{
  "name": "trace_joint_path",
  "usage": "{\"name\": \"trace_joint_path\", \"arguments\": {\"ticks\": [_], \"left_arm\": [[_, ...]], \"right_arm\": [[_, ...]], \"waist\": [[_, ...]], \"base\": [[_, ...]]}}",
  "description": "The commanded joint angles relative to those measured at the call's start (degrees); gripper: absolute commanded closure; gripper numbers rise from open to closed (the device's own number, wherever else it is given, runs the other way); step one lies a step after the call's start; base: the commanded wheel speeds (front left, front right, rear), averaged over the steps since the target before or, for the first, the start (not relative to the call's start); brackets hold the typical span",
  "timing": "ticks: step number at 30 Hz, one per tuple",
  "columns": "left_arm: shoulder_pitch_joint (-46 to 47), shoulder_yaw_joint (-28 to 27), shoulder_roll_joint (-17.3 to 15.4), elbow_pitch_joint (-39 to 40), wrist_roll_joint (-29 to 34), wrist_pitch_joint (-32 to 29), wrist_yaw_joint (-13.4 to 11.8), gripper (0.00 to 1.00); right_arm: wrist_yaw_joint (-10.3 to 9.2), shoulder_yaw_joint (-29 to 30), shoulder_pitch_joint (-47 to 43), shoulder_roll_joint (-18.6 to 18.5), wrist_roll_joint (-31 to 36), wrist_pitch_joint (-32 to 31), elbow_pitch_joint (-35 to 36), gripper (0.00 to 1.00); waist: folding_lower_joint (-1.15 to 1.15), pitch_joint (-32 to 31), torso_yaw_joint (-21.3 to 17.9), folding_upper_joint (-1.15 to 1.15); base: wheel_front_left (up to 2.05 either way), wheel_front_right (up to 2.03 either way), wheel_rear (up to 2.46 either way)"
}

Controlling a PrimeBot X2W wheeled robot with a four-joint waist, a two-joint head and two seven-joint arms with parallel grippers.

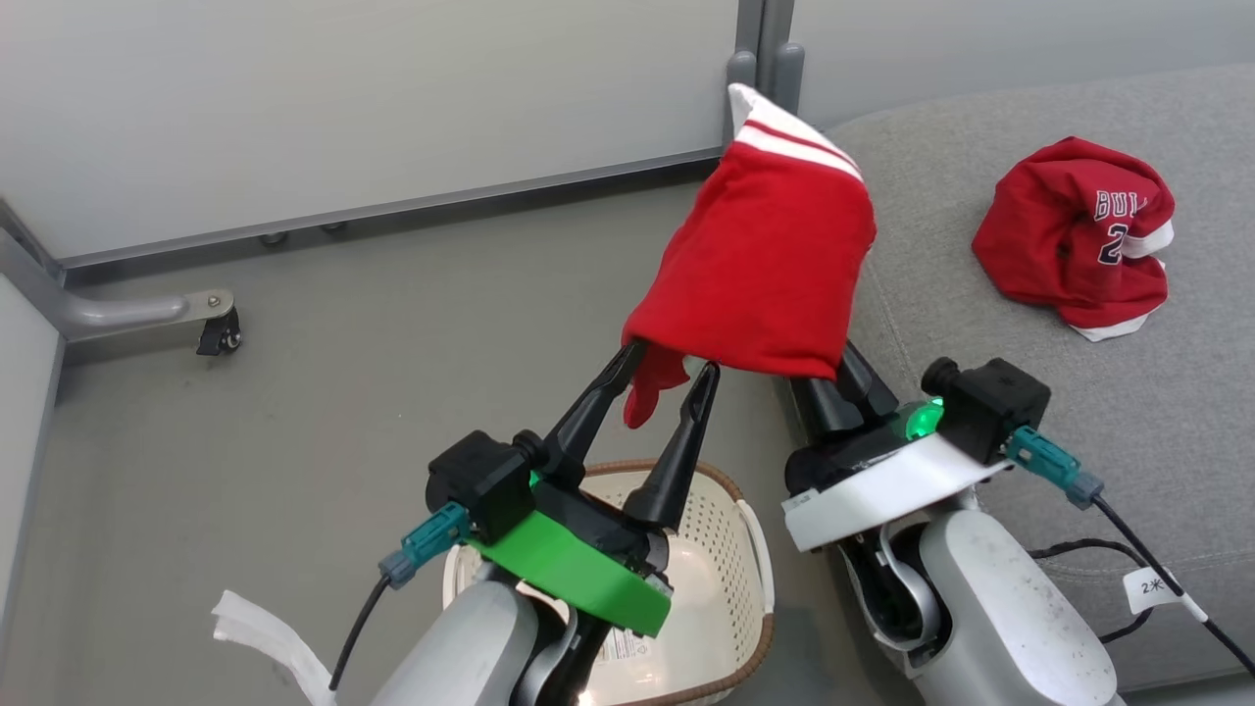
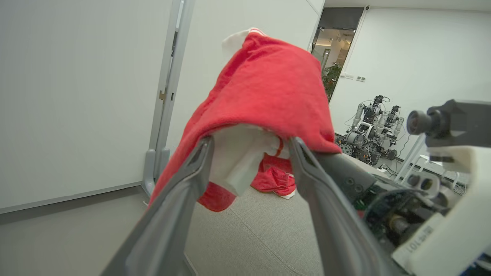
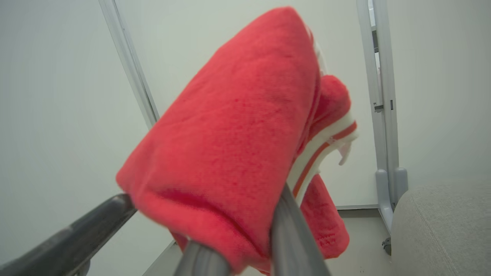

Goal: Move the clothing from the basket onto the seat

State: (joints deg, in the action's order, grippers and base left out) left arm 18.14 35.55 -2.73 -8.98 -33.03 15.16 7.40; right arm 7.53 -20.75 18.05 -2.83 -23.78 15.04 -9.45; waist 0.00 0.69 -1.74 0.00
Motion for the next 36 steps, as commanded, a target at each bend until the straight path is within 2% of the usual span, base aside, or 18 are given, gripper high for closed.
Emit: {"name": "trace_joint_path", "arguments": {"ticks": [1,9,20,26,36], "left_arm": [[-1.4,-0.3,-0.3,-0.4,0.6,0.0,0.1,0.0],[-4.7,-3.9,-1.2,-2.3,5.3,0.0,0.1,0.0],[-12.9,-17.8,-3.5,-4.0,10.9,0.0,0.1,0.0],[-16.0,-24.1,-2.2,-5.3,11.7,0.0,0.1,0.0],[-19.5,-27.9,-0.9,-8.3,15.3,0.0,0.1,0.0]], "right_arm": [[-0.09,0.7,-0.4,-0.1,-0.3,0.2,0.5,1.0],[-0.06,6.0,-1.3,-0.1,0.3,0.2,1.9,1.0],[-0.05,13.2,-4.1,-0.1,2.9,0.2,3.5,1.0],[-0.05,16.0,-5.6,-0.1,3.5,0.2,3.9,1.0],[-0.05,17.1,-7.0,-0.1,3.8,0.2,3.7,1.0]], "waist": [[0.0,0.1,0.2,0.0],[0.0,-0.2,1.8,0.0],[0.0,-0.9,4.8,0.0],[0.0,-1.2,6.1,0.0],[0.0,-1.4,6.6,0.0]], "base": [[0.0,0.0,0.0],[0.0,0.0,0.0],[0.0,0.0,0.0],[0.0,0.0,0.0],[0.0,0.0,0.0]]}}
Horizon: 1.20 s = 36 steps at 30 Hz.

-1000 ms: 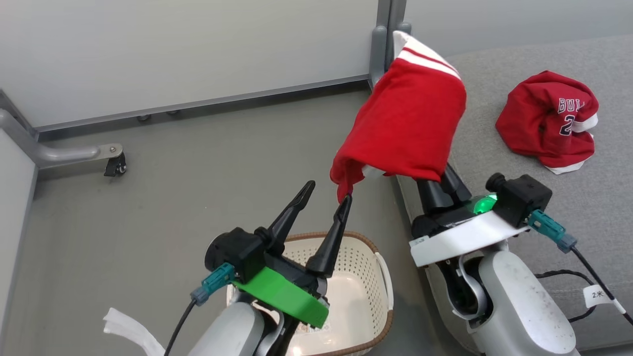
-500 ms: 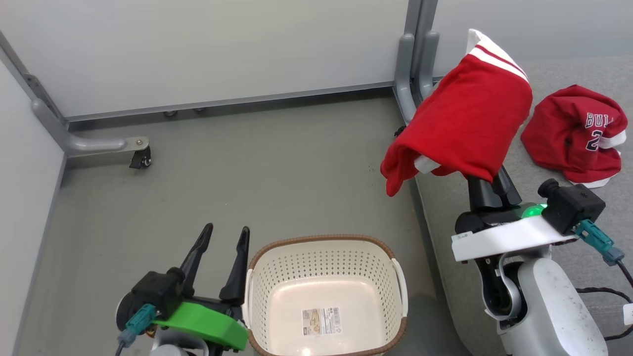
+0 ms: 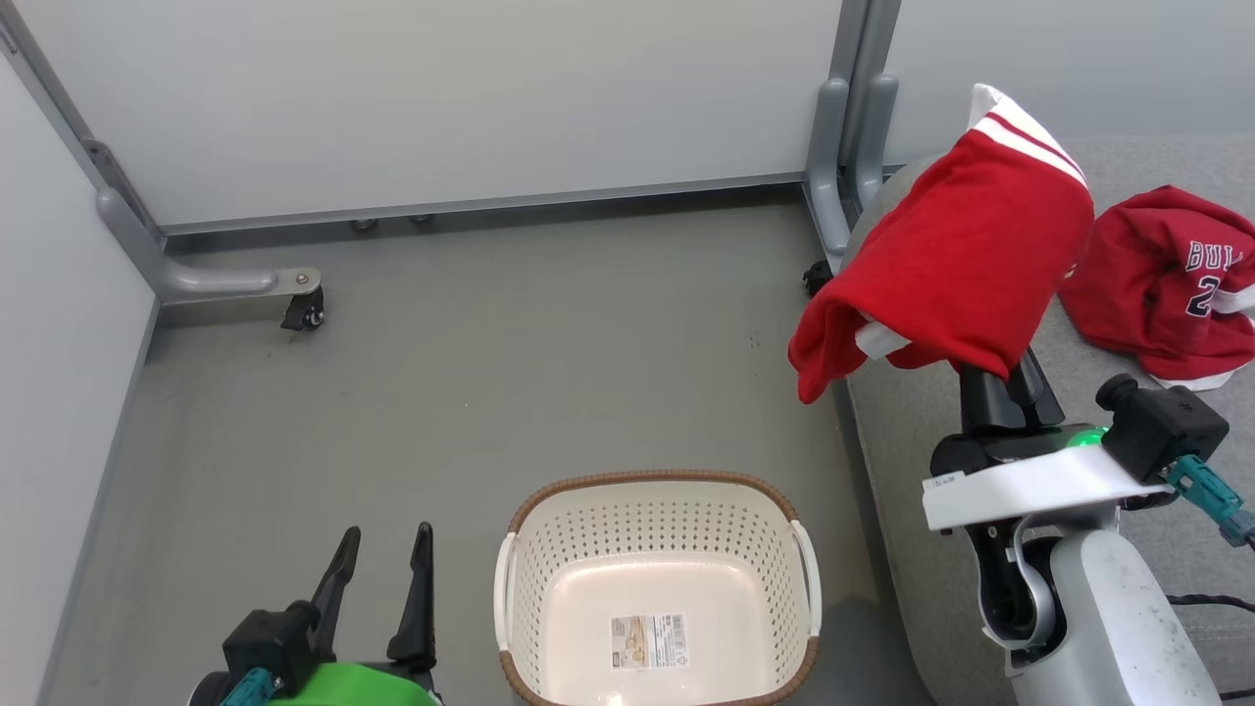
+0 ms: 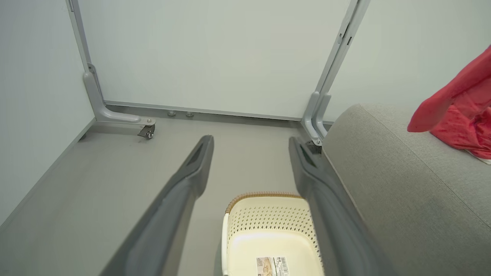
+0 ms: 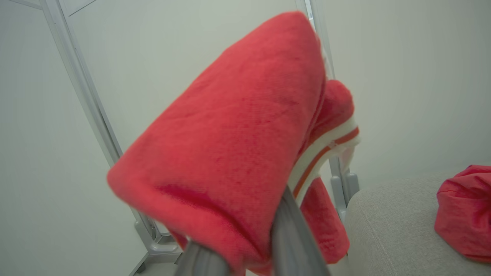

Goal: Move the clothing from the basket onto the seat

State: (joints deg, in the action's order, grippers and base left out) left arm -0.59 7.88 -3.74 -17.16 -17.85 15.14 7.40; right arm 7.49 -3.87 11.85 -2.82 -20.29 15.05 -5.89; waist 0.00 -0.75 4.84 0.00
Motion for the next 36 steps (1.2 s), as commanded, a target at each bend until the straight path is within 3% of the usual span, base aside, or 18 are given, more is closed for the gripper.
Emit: {"name": "trace_joint_path", "arguments": {"ticks": [1,11,36], "left_arm": [[-1.0,-0.7,0.3,-0.2,0.4,0.0,0.1,0.0],[-1.4,-1.2,0.7,-0.9,4.4,0.0,0.1,0.0],[-1.3,-1.5,0.8,-0.8,3.2,0.0,0.1,0.0]], "right_arm": [[-0.01,0.2,-0.9,-0.1,0.3,0.2,0.1,1.0],[-0.01,0.5,-0.6,-0.1,-0.1,0.2,-0.3,1.0],[-0.01,0.2,0.2,-0.1,0.1,0.2,-0.4,1.0]], "waist": [[0.0,0.0,0.0,0.0],[0.0,-0.1,0.1,0.0],[0.0,-0.6,-0.8,0.0]], "base": [[0.0,0.0,0.0],[0.0,0.0,0.0],[0.0,0.0,0.0]]}}
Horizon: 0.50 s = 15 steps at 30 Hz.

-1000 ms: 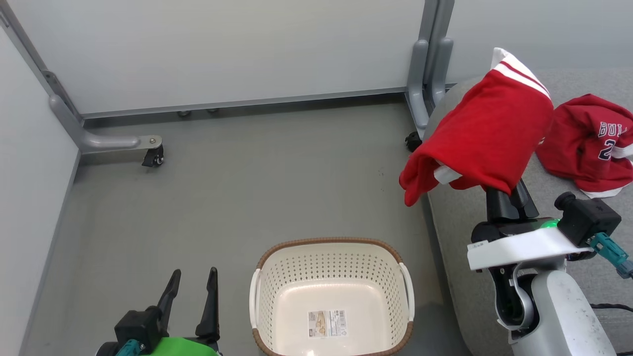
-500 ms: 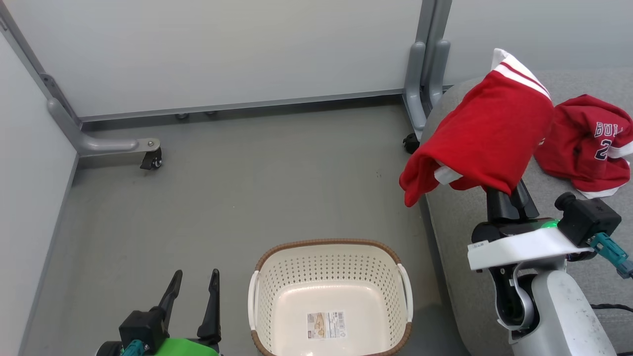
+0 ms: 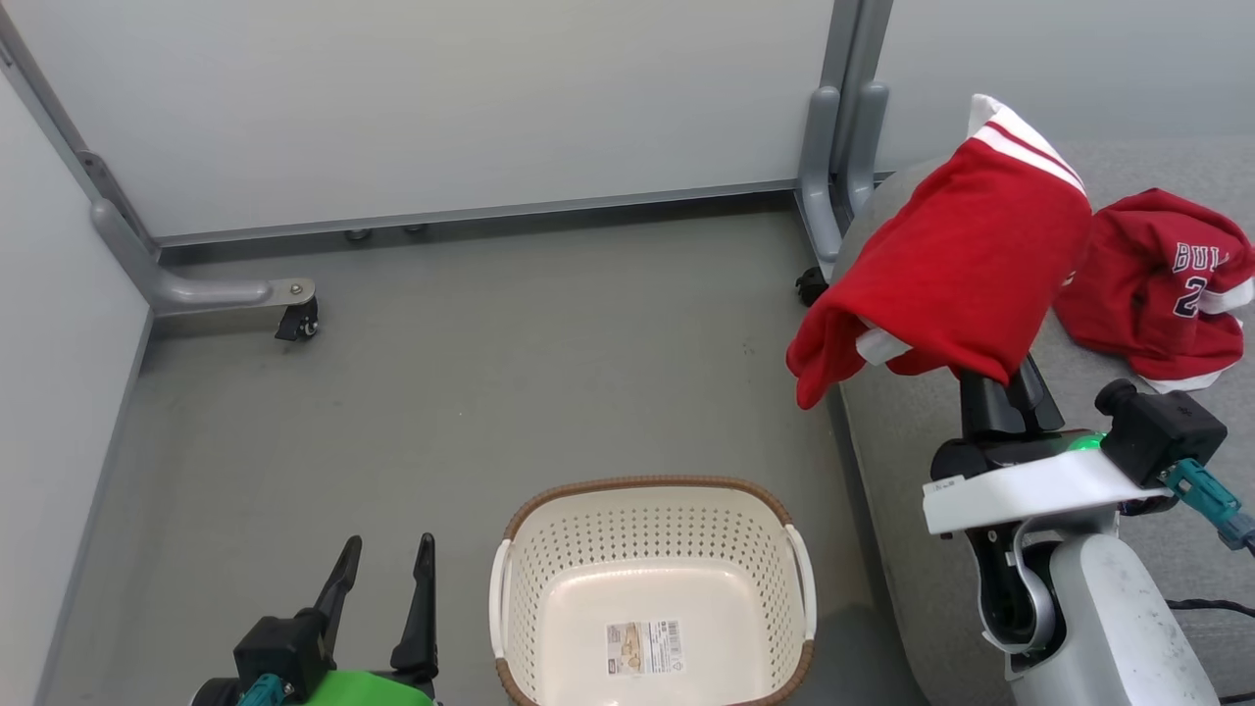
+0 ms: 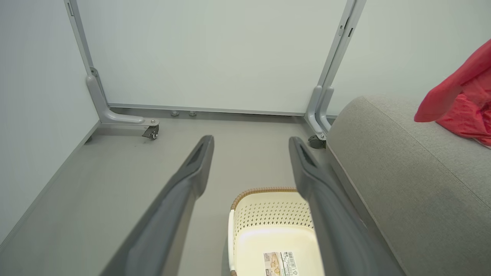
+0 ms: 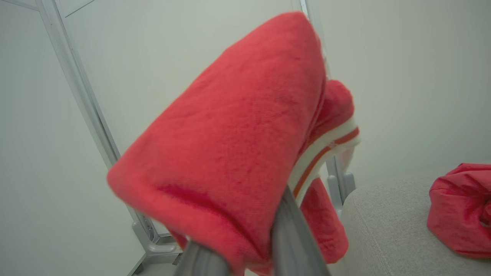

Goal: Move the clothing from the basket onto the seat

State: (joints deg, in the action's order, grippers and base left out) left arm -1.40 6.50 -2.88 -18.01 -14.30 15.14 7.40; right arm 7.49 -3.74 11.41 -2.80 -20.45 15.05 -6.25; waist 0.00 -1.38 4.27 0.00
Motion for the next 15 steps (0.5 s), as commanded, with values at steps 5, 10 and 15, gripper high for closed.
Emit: {"name": "trace_joint_path", "arguments": {"ticks": [5,10,15], "left_arm": [[-0.5,0.3,0.0,0.4,-0.7,0.0,0.1,0.0],[0.0,0.5,-0.1,0.6,-1.0,0.0,0.1,0.0],[1.0,0.1,-0.1,0.9,-1.1,0.0,0.1,0.0]], "right_arm": [[-0.01,-0.1,0.8,-0.2,0.7,0.2,0.4,1.0],[-0.01,0.4,1.4,-0.2,1.2,0.2,0.7,1.0],[-0.01,1.0,1.9,-0.2,1.6,0.2,0.9,1.0]], "waist": [[0.0,0.4,-2.2,0.0],[0.0,1.1,-5.4,0.0],[0.0,1.9,-9.8,0.0]], "base": [[0.0,0.0,0.0],[0.0,0.0,0.0],[0.0,0.0,0.0]]}}
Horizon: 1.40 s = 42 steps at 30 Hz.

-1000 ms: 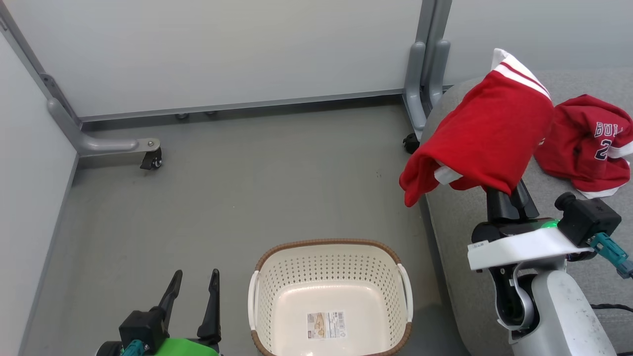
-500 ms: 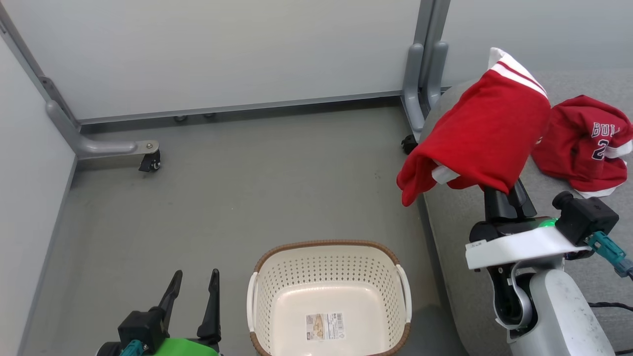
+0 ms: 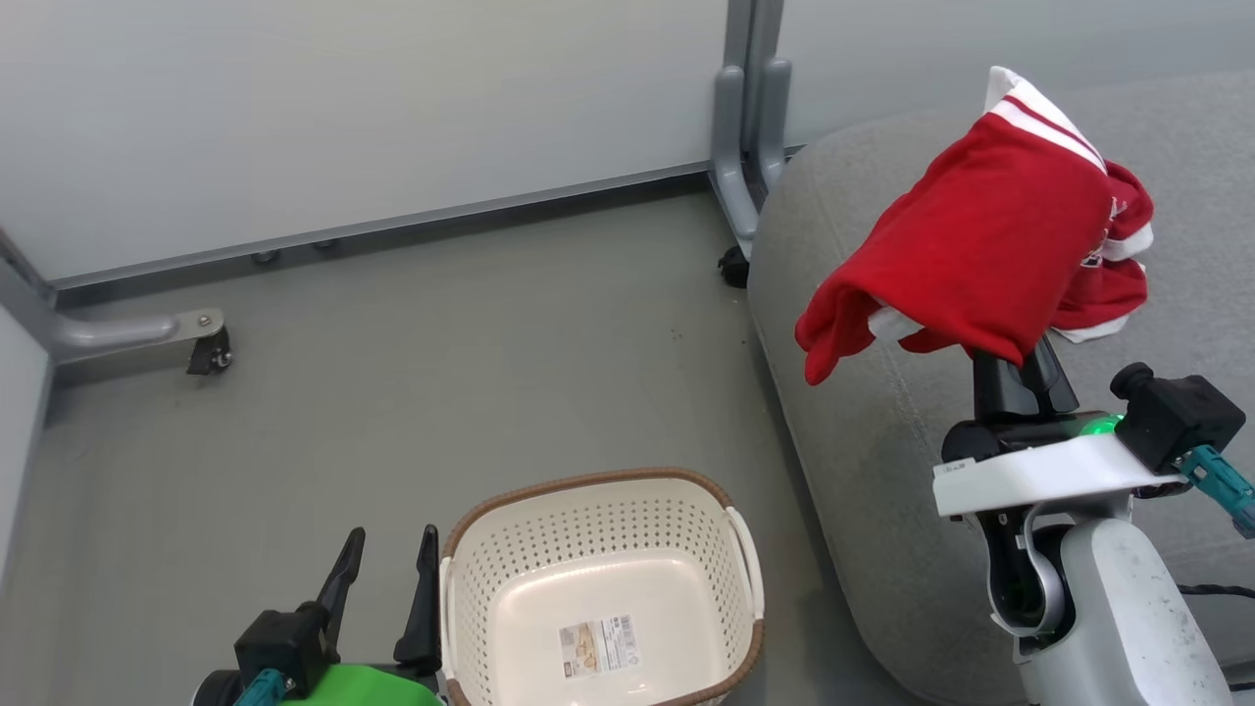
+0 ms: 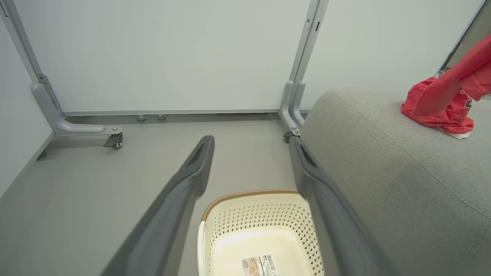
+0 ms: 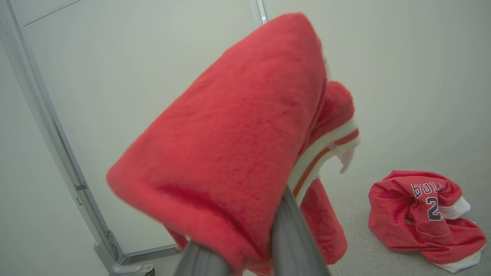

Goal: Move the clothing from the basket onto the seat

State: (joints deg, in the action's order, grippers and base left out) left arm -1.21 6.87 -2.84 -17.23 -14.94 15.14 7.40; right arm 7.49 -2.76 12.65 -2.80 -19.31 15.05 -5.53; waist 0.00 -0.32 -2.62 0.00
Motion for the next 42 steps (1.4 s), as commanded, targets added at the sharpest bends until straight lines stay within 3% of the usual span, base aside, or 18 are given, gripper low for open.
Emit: {"name": "trace_joint_path", "arguments": {"ticks": [1,22,30,42], "left_arm": [[1.1,0.1,-0.1,0.1,-0.4,0.0,0.1,0.0],[3.5,2.4,-0.2,0.5,-0.2,0.0,0.1,0.0],[6.1,5.4,-0.2,-0.5,0.4,0.0,0.1,0.0],[5.6,5.1,-0.2,-0.4,-0.5,0.0,0.1,0.0]], "right_arm": [[-0.01,0.4,0.7,-0.2,0.6,0.2,0.2,1.0],[-0.01,2.3,2.0,-0.1,1.1,0.2,0.5,1.0],[-0.01,4.9,0.9,-0.1,0.7,0.2,2.0,1.0],[-0.01,5.2,1.6,-0.1,1.0,0.2,1.8,1.0]], "waist": [[0.0,0.9,-3.8,0.0],[0.0,2.6,-24.2,0.0],[0.0,4.5,-25.5,0.0],[0.0,4.8,-25.5,0.0]], "base": [[0.0,0.0,0.0],[0.0,0.0,0.0],[0.0,0.0,0.0],[0.0,0.0,0.0]]}}
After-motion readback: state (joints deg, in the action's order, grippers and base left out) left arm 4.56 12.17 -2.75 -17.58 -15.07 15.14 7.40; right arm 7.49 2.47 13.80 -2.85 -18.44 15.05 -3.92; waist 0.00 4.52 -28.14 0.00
